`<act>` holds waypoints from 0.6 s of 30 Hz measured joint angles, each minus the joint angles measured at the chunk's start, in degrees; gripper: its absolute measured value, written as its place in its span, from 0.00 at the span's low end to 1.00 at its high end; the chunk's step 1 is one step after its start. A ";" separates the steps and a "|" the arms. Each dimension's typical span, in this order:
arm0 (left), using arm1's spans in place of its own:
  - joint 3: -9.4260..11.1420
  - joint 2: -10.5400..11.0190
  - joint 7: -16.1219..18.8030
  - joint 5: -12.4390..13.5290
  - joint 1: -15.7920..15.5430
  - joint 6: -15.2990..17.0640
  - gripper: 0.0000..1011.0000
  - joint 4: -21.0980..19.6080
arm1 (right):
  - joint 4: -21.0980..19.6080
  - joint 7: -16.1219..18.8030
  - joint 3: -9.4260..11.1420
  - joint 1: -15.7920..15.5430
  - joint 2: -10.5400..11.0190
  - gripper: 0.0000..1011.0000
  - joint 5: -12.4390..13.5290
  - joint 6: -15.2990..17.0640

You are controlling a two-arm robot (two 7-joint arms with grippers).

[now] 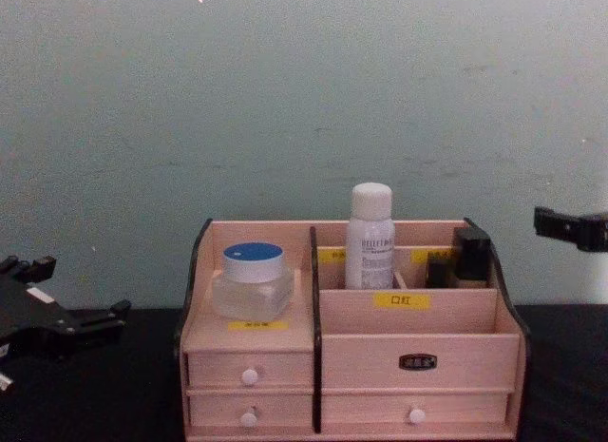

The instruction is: Pick up the facial cleanser and watermelon frost from the table and place them into the tiered storage box.

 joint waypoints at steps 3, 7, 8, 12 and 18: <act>0.00 0.00 0.00 0.00 0.00 0.00 0.99 0.00 | 0.74 -0.30 0.26 -0.11 -0.22 0.99 -0.63 0.19; 0.00 0.00 0.00 0.00 0.00 0.00 0.99 0.00 | 2.03 -0.27 0.36 -0.11 -0.47 0.99 -1.43 0.85; 0.00 0.00 0.00 0.00 0.00 0.00 0.99 0.00 | 2.52 -0.16 0.35 -0.09 -0.56 0.99 -1.75 1.17; 0.00 0.00 0.00 0.00 0.00 0.00 0.99 0.00 | 3.53 0.22 0.22 0.02 -0.75 0.99 -2.50 2.05; 0.00 0.00 0.00 0.00 0.00 0.00 0.99 0.00 | 5.06 1.01 0.13 0.25 -1.26 0.99 -3.48 3.22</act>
